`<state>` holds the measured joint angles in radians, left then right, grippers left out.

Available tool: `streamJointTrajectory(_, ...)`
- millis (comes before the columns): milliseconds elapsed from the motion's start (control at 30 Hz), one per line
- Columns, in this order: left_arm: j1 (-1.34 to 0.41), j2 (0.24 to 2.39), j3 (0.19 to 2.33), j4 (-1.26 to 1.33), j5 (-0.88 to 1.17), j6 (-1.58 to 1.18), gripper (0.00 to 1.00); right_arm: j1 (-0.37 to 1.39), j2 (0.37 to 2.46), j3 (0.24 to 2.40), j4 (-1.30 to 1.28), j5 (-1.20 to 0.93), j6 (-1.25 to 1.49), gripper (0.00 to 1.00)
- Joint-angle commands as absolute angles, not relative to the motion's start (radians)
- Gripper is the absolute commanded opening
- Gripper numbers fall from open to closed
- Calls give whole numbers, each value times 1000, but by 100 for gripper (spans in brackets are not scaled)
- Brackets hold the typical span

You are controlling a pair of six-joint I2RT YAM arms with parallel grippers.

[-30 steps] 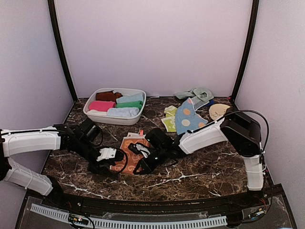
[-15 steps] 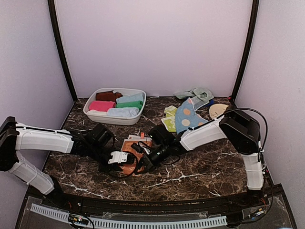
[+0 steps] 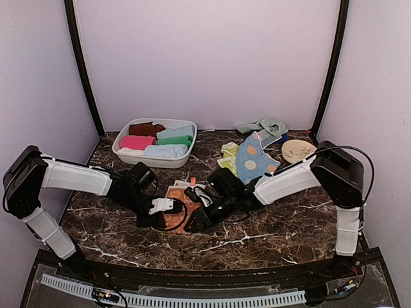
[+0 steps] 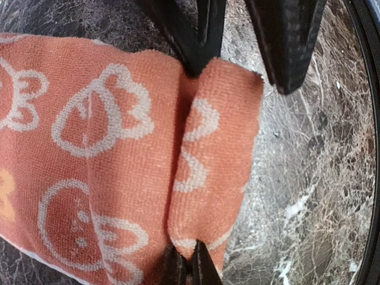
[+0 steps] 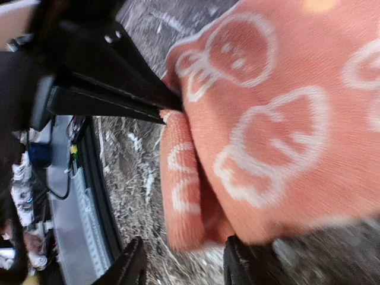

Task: Roll the towels
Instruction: Roll the towel at the center of the board.

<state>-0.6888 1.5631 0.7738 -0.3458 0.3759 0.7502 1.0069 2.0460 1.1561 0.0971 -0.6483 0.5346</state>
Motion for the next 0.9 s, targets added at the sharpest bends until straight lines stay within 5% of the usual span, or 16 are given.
streamJointTrajectory(0, -664, 1639, 814, -452, 409, 719, 0, 1004, 1886, 1057, 143, -379, 445, 49)
streamJointTrajectory(67, -638, 1679, 853, -497, 457, 712, 0, 1019, 1803, 1000, 148, -226, 394, 67)
streamJointTrajectory(100, -629, 1697, 872, -515, 474, 709, 0, 1038, 1754, 964, 159, -136, 360, 91)
streamJointTrajectory(133, -623, 1712, 884, -523, 477, 705, 0, 1058, 1700, 927, 181, -35, 320, 99)
streamJointTrajectory(267, -621, 1739, 903, -550, 494, 725, 0, 1151, 1539, 829, 250, 386, 175, 100)
streamJointTrajectory(333, -621, 1763, 918, -570, 492, 730, 0, 1140, 1521, 856, 141, 661, 337, 100)
streamJointTrajectory(500, -621, 1801, 948, -598, 495, 733, 0, 1133, 1441, 704, 368, 357, 64, 100)
streamJointTrajectory(600, -621, 1824, 975, -642, 510, 753, 0, 1292, 1509, 689, 393, 452, -311, 100)
streamJointTrajectory(867, -591, 1881, 1012, -688, 510, 773, 0, 1445, 1780, 837, 436, 511, -658, 82)
